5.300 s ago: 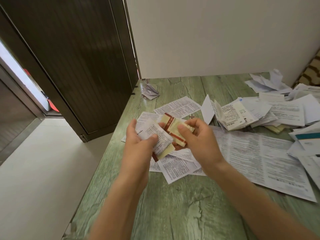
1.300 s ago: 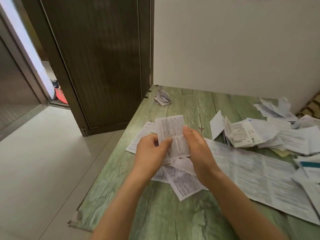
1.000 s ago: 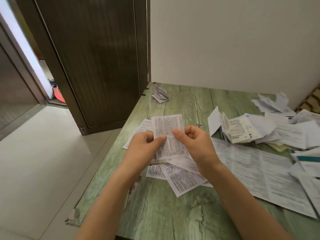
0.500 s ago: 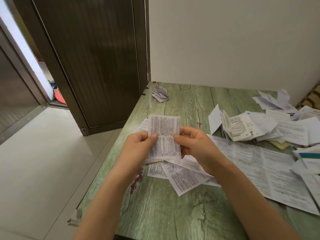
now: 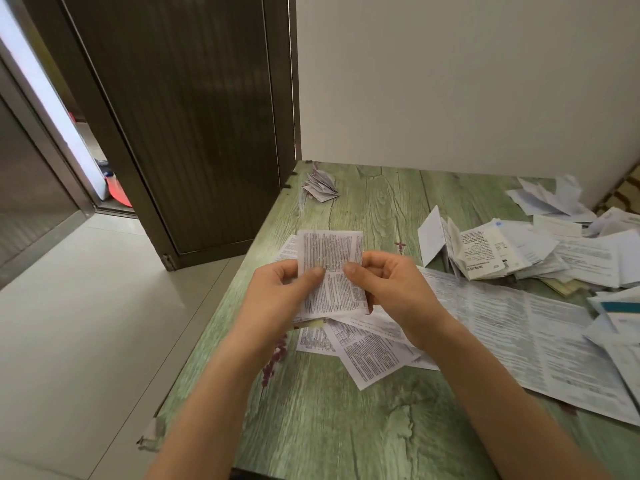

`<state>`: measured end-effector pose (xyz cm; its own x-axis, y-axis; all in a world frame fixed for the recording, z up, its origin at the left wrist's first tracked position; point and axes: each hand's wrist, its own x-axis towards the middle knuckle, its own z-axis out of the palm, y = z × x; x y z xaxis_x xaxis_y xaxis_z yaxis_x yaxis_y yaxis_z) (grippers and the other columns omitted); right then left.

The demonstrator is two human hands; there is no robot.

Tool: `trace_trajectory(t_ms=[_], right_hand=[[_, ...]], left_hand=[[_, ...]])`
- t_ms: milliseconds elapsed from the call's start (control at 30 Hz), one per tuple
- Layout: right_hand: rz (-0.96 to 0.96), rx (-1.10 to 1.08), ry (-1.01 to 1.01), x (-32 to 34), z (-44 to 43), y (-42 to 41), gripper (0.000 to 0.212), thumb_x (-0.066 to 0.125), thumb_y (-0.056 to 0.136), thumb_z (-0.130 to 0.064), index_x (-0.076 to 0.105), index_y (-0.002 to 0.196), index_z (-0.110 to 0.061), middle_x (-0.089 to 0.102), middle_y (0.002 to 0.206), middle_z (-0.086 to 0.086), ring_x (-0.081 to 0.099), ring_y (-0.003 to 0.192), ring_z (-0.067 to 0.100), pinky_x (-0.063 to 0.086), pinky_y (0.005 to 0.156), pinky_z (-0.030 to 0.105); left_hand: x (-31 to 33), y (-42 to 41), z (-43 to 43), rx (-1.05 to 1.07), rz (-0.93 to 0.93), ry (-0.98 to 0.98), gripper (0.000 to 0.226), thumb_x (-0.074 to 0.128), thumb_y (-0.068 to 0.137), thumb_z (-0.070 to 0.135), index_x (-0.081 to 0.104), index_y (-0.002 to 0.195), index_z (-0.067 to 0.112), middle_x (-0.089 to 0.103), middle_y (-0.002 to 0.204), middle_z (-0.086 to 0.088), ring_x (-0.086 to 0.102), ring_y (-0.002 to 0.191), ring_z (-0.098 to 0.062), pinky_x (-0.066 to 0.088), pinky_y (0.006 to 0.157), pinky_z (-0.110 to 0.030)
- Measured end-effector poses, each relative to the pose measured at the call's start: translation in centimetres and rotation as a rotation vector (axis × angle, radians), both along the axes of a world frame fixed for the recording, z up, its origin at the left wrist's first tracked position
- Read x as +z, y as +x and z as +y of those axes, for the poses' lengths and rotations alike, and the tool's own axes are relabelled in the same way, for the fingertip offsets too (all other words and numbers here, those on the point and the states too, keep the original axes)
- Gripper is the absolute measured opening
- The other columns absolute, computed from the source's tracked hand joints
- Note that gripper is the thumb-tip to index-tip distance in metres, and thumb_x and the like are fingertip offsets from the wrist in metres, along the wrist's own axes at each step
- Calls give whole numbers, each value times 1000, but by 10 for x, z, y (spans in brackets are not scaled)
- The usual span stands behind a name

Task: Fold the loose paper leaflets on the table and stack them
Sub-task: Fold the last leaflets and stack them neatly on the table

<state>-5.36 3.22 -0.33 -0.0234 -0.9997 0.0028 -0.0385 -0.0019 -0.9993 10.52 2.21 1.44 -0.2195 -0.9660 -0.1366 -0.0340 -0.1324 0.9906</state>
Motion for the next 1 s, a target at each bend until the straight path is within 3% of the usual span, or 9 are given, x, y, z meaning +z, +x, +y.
trace_trajectory(t_ms=[233, 333, 534, 600, 700, 800, 934, 1000], right_hand=[[-13, 14, 5, 0, -1, 0, 13, 57, 92, -15, 65, 95, -6, 71, 83, 9, 64, 68, 14, 49, 55, 22], [-16, 30, -8, -2, 0, 0, 14, 58, 91, -16, 66, 93, -5, 70, 78, 6, 63, 62, 10, 47, 52, 19], [3, 5, -22, -5, -2, 0, 24, 61, 89, -15, 62, 93, 8, 67, 87, 27, 58, 70, 26, 47, 56, 26], [12, 4, -19, -4, -1, 1, 25, 62, 88, -15, 62, 94, 9, 68, 87, 24, 58, 70, 25, 46, 55, 24], [23, 8, -14, -3, -1, 1, 19, 63, 88, -16, 64, 89, 3, 68, 81, 15, 58, 69, 24, 46, 54, 23], [29, 13, -13, -3, -1, 1, 20, 61, 90, -16, 63, 93, 4, 69, 87, 20, 60, 72, 27, 47, 57, 26], [21, 53, 28, -1, 0, 2, 15, 53, 94, -12, 65, 103, -9, 73, 96, 11, 69, 84, 24, 56, 74, 38], [-7, 31, 22, -2, -1, 2, 17, 52, 95, -8, 66, 102, -14, 73, 95, 6, 70, 84, 19, 57, 73, 35]], left_hand=[[1, 2, 2, 23, -37, -15, 16, 61, 89, 14, 68, 75, 9, 71, 62, 2, 66, 54, -7, 49, 48, -16], [2, 2, 3, 32, -29, -19, 17, 62, 88, 13, 67, 73, 8, 70, 59, 2, 65, 51, -6, 48, 46, -15], [0, 2, 1, 37, -45, -18, 17, 62, 87, 11, 67, 71, 10, 69, 57, 4, 65, 51, -5, 48, 46, -15], [-1, 2, 0, 35, -46, -8, 14, 63, 87, 10, 67, 74, 9, 71, 60, 3, 67, 54, -7, 50, 49, -16], [-3, 3, -1, 35, -50, -1, 13, 62, 87, 9, 67, 76, 10, 71, 63, 2, 68, 56, -8, 52, 50, -17], [-4, 3, -2, 33, -42, 9, 11, 61, 88, 7, 67, 79, 9, 72, 65, 1, 69, 59, -10, 53, 52, -19], [-4, 3, -3, 44, -32, 29, 11, 60, 88, 6, 68, 81, 9, 73, 67, 0, 69, 60, -10, 53, 52, -19], [-2, 3, -4, 54, -23, 59, 12, 59, 88, 2, 69, 84, 8, 74, 70, 0, 70, 63, -12, 54, 55, -22]])
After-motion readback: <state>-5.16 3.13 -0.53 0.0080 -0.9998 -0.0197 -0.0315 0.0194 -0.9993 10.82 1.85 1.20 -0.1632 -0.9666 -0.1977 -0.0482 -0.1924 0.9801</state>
